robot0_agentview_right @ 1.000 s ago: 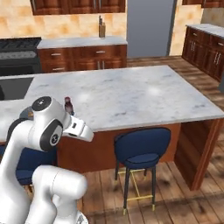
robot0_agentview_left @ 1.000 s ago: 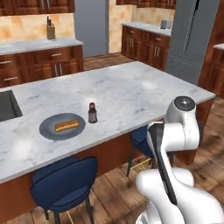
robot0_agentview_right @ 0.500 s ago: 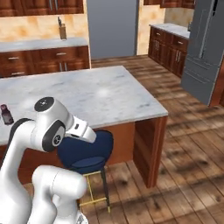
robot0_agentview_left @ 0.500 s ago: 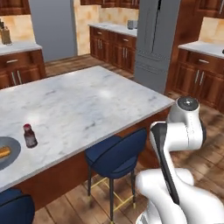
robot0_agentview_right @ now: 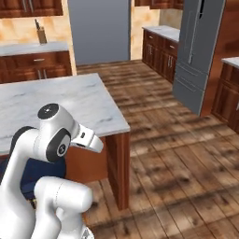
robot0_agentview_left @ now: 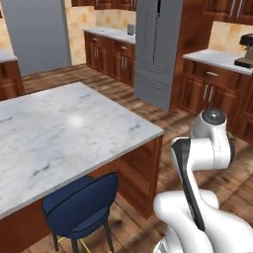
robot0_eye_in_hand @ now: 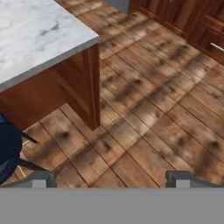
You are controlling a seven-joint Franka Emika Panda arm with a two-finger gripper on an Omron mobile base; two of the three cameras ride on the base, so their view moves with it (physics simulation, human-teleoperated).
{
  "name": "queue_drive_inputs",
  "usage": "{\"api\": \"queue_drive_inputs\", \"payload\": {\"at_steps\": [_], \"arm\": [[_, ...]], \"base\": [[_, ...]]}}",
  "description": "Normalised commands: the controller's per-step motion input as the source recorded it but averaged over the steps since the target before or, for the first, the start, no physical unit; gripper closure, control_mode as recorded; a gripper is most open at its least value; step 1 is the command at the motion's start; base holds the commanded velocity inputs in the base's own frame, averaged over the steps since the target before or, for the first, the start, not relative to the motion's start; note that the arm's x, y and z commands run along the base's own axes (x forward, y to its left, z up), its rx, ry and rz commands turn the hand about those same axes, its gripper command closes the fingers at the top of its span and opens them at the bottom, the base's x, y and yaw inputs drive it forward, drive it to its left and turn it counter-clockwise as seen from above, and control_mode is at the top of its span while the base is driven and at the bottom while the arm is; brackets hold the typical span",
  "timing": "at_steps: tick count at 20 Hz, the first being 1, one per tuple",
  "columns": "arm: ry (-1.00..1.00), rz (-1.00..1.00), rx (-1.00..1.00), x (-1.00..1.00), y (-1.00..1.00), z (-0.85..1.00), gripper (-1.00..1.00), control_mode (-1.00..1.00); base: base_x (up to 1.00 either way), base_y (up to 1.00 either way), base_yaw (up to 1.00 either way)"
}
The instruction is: Move the hot dog bun to the plate on the dining table and place the condiment next to that plate. Then navigate to the fridge and take the sausage and place it on the plate as well.
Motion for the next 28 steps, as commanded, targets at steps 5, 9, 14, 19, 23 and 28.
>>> {"api": "queue_drive_inputs", "payload": {"at_steps": [5, 9, 14, 19, 23, 28], "arm": [[0.00, 0.00, 0.00, 0.00, 0.00, 0.00, -1.00, 1.00], [0.00, 0.00, 0.00, 0.00, 0.00, 0.00, -1.00, 1.00], [0.00, 0.00, 0.00, 0.00, 0.00, 0.00, -1.00, 1.00], [0.00, 0.00, 0.00, 0.00, 0.00, 0.00, -1.00, 1.00], [0.00, 0.00, 0.00, 0.00, 0.00, 0.00, -1.00, 1.00], [0.00, 0.00, 0.00, 0.00, 0.00, 0.00, -1.00, 1.00]], "base": [[0.90, -1.00, 0.00], [0.98, -1.00, 0.00], [1.00, -1.00, 0.00], [1.00, -1.00, 0.00], [1.00, -0.98, 0.00], [1.00, -0.48, 0.07]]}}
